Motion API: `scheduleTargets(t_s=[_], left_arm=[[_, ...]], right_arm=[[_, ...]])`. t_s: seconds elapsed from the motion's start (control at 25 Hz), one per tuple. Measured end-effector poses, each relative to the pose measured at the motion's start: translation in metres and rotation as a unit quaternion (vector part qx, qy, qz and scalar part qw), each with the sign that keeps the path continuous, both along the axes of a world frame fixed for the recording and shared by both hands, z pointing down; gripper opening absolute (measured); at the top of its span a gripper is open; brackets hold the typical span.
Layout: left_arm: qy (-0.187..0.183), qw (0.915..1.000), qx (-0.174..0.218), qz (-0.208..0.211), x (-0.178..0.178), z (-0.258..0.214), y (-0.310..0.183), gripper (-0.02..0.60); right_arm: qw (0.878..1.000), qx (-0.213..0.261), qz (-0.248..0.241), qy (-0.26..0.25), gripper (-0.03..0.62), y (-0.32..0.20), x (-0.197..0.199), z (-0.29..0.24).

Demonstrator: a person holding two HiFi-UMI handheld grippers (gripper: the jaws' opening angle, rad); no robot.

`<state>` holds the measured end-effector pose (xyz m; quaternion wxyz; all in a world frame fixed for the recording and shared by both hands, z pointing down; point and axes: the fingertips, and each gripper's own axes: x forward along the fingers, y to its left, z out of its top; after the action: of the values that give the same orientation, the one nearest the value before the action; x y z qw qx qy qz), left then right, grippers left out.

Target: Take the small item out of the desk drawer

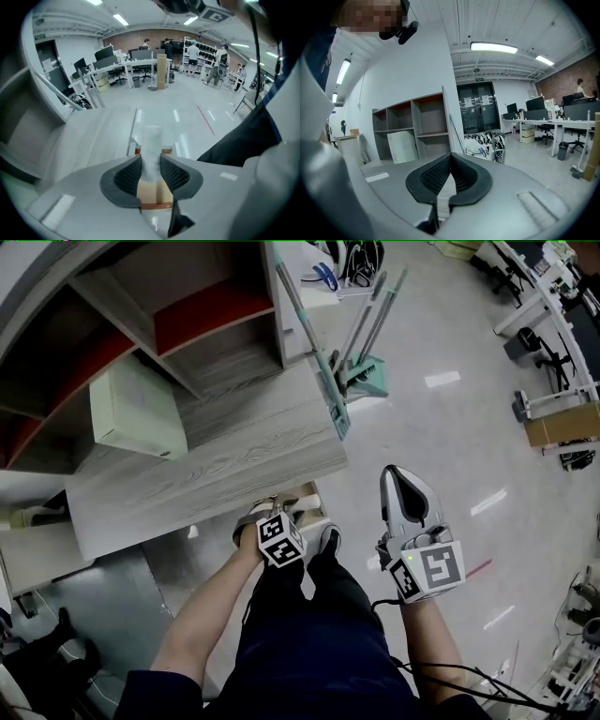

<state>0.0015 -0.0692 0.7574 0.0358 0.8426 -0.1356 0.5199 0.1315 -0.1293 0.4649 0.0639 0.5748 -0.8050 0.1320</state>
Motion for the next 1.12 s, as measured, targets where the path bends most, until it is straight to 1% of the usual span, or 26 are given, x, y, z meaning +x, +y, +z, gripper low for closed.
scheduleTargets(t_s=[0.16, 0.28, 0.4, 0.52, 0.6, 0.68, 0.8, 0.88, 1.0, 1.12], left_arm=[[0.038, 0.9977, 0.042, -0.038, 0.001, -0.047, -0.028, 0.129], [0.068, 0.9925, 0.072, -0.072, -0.001, -0.085, -0.049, 0.129], [0.099, 0.9838, 0.104, -0.107, -0.008, -0.124, -0.07, 0.129], [0.133, 0.9721, 0.135, -0.138, -0.015, -0.166, -0.09, 0.129], [0.157, 0.963, 0.152, -0.158, -0.017, -0.196, -0.102, 0.129], [0.189, 0.9518, 0.161, -0.18, -0.022, -0.223, -0.11, 0.129], [0.244, 0.9297, 0.174, -0.215, -0.029, -0.266, -0.118, 0.129], [0.271, 0.9146, 0.19, -0.232, -0.033, -0.295, -0.122, 0.129], [0.299, 0.8951, 0.217, -0.249, -0.04, -0.333, -0.128, 0.129], [0.316, 0.8795, 0.238, -0.265, -0.051, -0.359, -0.135, 0.129]], right_arm=[[1.0, 0.021, -0.009, 0.003, 0.006, -0.007, -0.006, -0.017], [0.999, 0.035, -0.015, 0.005, 0.006, -0.011, -0.009, -0.03], [0.999, 0.048, -0.02, 0.007, 0.006, -0.016, -0.016, -0.045], [0.998, 0.064, -0.025, 0.006, 0.006, -0.023, -0.022, -0.061], [0.997, 0.075, -0.026, 0.004, 0.006, -0.028, -0.024, -0.072], [0.996, 0.085, -0.028, 0.006, 0.006, -0.033, -0.028, -0.083], [0.995, 0.098, -0.026, 0.004, 0.006, -0.036, -0.03, -0.096], [0.994, 0.106, -0.021, -0.002, 0.006, -0.038, -0.027, -0.105], [0.993, 0.114, -0.015, -0.008, 0.006, -0.041, -0.021, -0.117], [0.993, 0.121, -0.009, -0.013, 0.006, -0.044, -0.017, -0.127]])
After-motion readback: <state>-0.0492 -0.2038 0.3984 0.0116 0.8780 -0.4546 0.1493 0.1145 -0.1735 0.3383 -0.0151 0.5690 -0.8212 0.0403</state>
